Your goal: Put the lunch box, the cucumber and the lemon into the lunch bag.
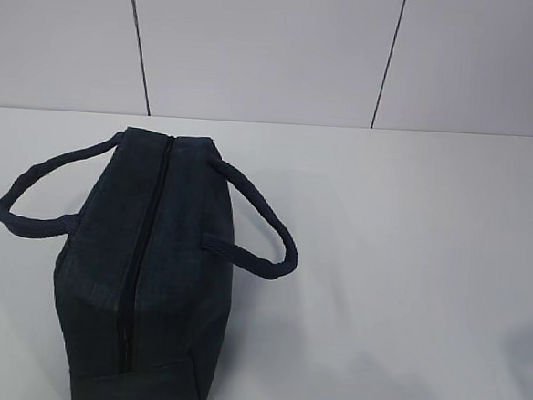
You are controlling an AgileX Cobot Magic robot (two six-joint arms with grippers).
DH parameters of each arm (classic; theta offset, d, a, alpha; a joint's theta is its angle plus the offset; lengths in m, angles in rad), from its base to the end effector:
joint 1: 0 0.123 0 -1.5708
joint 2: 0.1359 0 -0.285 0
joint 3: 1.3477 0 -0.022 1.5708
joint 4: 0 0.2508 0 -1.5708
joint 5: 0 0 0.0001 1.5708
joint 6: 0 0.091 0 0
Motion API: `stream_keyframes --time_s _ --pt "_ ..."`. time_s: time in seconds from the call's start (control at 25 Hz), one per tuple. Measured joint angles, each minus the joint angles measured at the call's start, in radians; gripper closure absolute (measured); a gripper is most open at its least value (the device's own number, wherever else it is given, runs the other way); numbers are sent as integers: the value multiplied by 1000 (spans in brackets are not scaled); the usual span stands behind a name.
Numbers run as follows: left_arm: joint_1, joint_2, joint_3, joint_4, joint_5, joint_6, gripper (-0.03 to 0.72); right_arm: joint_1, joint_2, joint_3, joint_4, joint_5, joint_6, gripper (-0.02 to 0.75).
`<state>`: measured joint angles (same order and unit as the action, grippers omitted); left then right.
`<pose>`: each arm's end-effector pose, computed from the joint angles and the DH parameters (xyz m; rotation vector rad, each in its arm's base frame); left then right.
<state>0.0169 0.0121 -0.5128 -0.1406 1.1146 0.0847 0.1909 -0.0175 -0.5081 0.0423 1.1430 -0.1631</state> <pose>-0.0070 -0.0116 0.2773 0.0820 2.0892 -0.1082 -0.0125 0.0011 0.2729 -0.3746 2.0673 0.0677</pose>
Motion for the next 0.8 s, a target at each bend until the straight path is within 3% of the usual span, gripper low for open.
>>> stream_keyframes --time_s 0.8 --pt "0 0 0 0 0 0 424 0 0 0 0 0 0 404"
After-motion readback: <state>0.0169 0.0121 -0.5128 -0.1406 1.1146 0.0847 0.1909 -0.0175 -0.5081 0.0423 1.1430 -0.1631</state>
